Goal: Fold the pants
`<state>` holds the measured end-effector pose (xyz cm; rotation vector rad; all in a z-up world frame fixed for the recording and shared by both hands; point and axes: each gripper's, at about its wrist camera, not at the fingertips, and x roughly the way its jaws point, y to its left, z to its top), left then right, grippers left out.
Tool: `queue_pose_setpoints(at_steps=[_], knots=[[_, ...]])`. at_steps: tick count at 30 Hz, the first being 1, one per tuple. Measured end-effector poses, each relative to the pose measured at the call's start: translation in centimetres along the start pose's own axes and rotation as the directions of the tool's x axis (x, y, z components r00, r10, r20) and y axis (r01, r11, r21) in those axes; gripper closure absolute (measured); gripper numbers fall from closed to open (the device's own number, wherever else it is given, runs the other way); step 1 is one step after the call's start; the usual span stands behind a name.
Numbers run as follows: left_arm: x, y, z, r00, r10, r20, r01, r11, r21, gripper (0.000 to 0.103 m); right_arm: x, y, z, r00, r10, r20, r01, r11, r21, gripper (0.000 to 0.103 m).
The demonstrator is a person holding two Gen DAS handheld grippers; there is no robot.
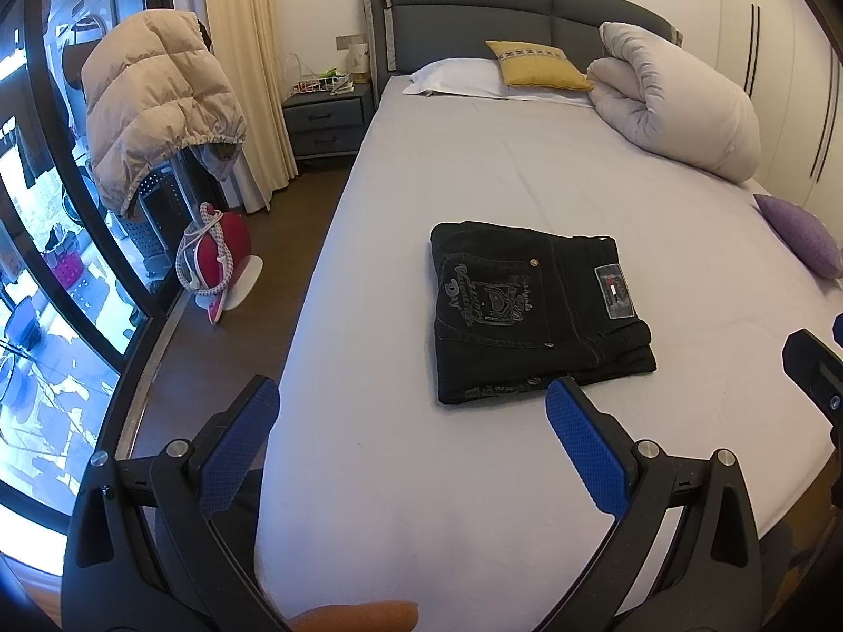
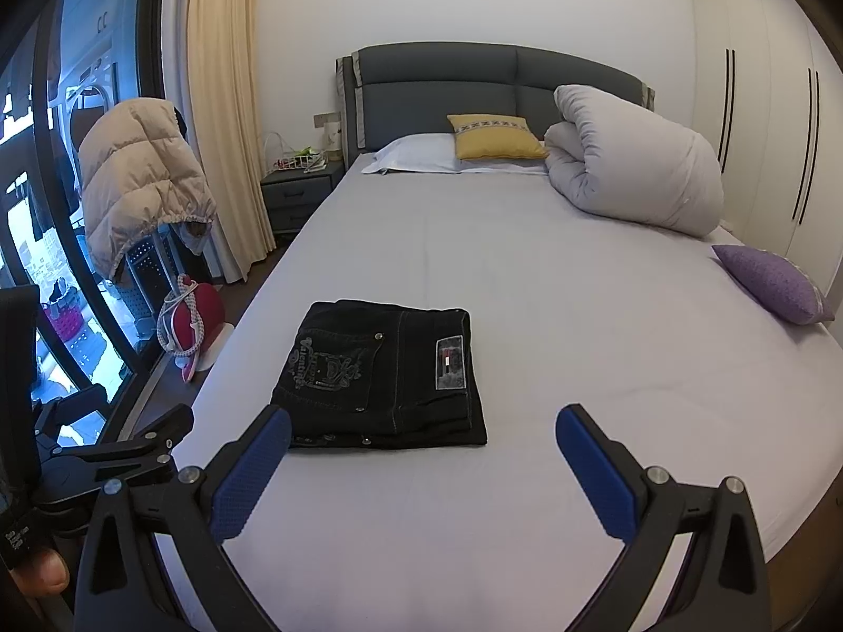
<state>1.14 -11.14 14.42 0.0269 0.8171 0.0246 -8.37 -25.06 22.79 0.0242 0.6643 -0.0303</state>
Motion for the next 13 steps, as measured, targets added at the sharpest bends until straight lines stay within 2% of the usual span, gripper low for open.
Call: queue_pose_setpoints(at_steps=[13], knots=[[0.47,0.04,-0.03,1.0,-0.021,-0.007,0.021,1.0,0.005,0.0,0.02,-0.03,-0.42,1.0,0.003,-0.008,-0.003,1.0,0.004,0.0]])
